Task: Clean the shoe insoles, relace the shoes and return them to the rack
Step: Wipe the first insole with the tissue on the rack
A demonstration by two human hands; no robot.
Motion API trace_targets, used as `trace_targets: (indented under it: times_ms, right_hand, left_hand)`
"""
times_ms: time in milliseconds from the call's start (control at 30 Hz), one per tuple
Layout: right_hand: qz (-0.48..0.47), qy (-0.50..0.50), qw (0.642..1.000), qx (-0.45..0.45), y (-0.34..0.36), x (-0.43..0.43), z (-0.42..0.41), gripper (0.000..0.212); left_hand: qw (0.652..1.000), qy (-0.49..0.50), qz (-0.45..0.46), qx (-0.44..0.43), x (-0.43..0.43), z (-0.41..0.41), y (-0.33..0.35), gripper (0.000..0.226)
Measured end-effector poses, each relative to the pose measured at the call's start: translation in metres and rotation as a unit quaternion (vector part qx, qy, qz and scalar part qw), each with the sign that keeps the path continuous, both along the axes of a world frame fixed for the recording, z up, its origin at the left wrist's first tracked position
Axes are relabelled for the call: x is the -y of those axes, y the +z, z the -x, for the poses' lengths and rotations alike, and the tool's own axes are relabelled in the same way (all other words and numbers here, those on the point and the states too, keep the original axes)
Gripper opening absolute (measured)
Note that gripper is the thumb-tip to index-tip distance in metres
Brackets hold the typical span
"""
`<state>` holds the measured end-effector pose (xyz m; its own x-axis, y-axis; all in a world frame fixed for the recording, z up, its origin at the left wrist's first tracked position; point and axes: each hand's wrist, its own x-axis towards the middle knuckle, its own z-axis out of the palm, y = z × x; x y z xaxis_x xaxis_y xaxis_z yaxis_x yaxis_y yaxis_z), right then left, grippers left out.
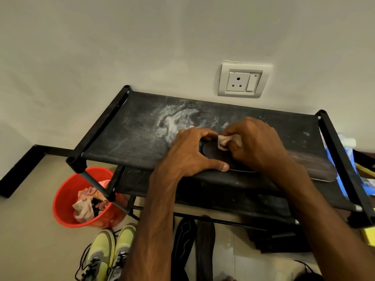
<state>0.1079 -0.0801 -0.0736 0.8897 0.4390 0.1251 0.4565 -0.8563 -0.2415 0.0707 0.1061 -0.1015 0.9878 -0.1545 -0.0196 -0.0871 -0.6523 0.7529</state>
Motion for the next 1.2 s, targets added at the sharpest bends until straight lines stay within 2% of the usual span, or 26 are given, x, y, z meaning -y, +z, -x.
trace_targets:
  times_ms: [100,200,367,567,833,933,1033,1200]
  right_hand:
    - [-0.027,-0.012,0.999,0.023,-0.006,-0.002,-0.002,0.019]
    - [-0.060,0.014,0.998,-0.010,0.000,0.002,-0.003,0.022]
    - [-0.021,0.086,0.994,-0.056,0.016,0.008,0.001,0.038]
    - [-0.025,0.083,0.995,-0.040,0.013,-0.002,0.002,0.040]
    - [0.024,0.099,0.981,-0.166,0.041,0.008,0.012,0.029]
    - [0.017,0.079,0.983,-0.163,0.037,0.008,0.010,0.022]
    - [-0.032,0.039,0.990,-0.129,0.024,0.004,0.005,0.016]
    - [-0.115,-0.027,0.992,-0.034,0.002,-0.010,0.003,0.026]
  left_hand:
    - [1.000,0.002,0.002,0.003,0.000,-0.001,-0.001,0.080]
    - [1.000,0.012,0.007,0.003,-0.001,-0.002,-0.003,0.082]
    - [1.000,0.016,0.018,-0.013,-0.001,-0.004,-0.006,0.084]
    - [1.000,0.015,-0.002,-0.011,0.001,-0.005,-0.006,0.087]
    - [0.999,0.018,-0.029,0.008,0.002,-0.004,-0.004,0.091]
    - [0.999,0.014,-0.040,0.002,0.002,-0.004,-0.002,0.089]
    - [0.999,0.006,-0.047,0.008,0.002,-0.002,0.003,0.084]
    - [0.998,-0.002,-0.055,-0.004,0.004,-0.003,-0.001,0.087]
